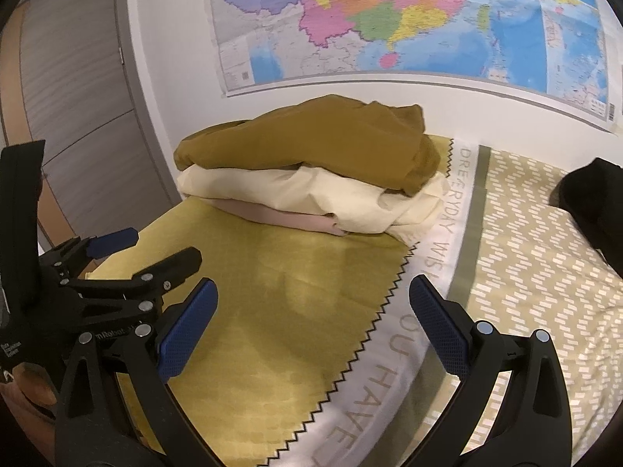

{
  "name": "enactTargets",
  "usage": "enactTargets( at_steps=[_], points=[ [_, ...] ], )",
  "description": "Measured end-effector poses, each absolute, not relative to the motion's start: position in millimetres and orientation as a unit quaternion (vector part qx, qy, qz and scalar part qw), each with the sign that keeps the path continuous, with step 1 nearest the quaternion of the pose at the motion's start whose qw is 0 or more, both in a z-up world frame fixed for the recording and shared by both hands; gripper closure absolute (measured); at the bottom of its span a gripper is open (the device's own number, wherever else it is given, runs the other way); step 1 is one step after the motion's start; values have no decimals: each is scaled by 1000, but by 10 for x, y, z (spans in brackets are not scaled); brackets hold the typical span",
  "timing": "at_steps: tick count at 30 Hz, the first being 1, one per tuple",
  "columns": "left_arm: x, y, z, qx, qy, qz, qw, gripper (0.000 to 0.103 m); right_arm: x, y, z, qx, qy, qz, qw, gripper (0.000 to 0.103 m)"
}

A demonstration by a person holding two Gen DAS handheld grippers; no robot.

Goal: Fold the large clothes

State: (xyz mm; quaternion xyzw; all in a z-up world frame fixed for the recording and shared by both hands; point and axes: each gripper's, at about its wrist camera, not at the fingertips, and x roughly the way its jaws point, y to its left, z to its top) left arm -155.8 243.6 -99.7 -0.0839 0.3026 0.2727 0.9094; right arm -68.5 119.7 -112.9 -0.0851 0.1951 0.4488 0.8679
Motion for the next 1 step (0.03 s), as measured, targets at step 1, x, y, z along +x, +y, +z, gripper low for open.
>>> enactTargets(
  at_steps=[1],
  points=[
    [-1540,2420,-1003,-84,305,269,910,7,-672,1166,-1127,-83,196,445,870,6]
  ],
)
